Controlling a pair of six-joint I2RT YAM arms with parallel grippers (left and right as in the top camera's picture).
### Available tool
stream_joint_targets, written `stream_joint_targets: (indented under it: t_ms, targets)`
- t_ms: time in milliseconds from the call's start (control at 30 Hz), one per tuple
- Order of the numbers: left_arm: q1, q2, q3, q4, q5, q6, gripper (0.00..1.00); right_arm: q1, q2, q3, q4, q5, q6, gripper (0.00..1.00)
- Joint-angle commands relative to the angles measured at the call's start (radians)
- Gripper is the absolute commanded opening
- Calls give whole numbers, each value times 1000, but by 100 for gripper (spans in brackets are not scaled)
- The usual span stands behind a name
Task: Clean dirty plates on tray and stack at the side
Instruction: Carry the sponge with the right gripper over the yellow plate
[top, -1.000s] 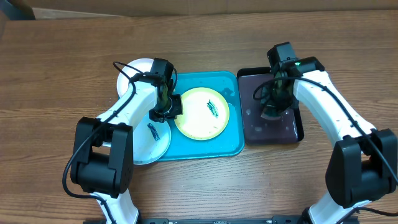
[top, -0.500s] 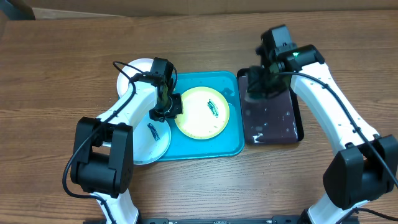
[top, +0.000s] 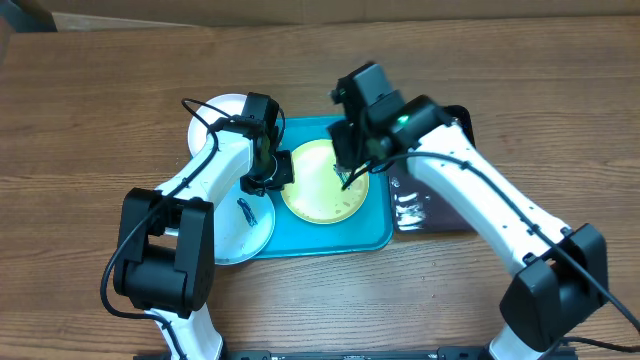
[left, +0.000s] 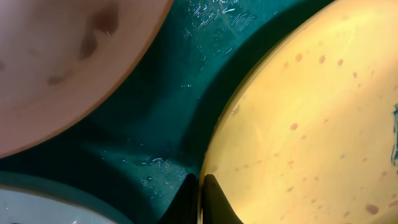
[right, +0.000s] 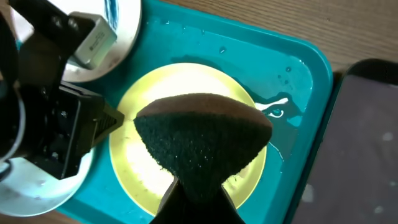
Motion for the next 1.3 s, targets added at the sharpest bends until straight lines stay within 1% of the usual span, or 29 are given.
stream_joint_targets:
  t_ms: [0,167,1000,1267]
  targets:
    - [4,10,-6,1,-28,12,4,40,35,17,15,162,-9,4]
    - [4,10,-6,0,-28,12,4,88,80,18,22,267,-9,4]
    - [4,10,-6,-4,-28,12,4,95,268,14,45,301,-8,4]
    - [4,10,-6,-4,-28,12,4,95,280,11,58,349,-9,4]
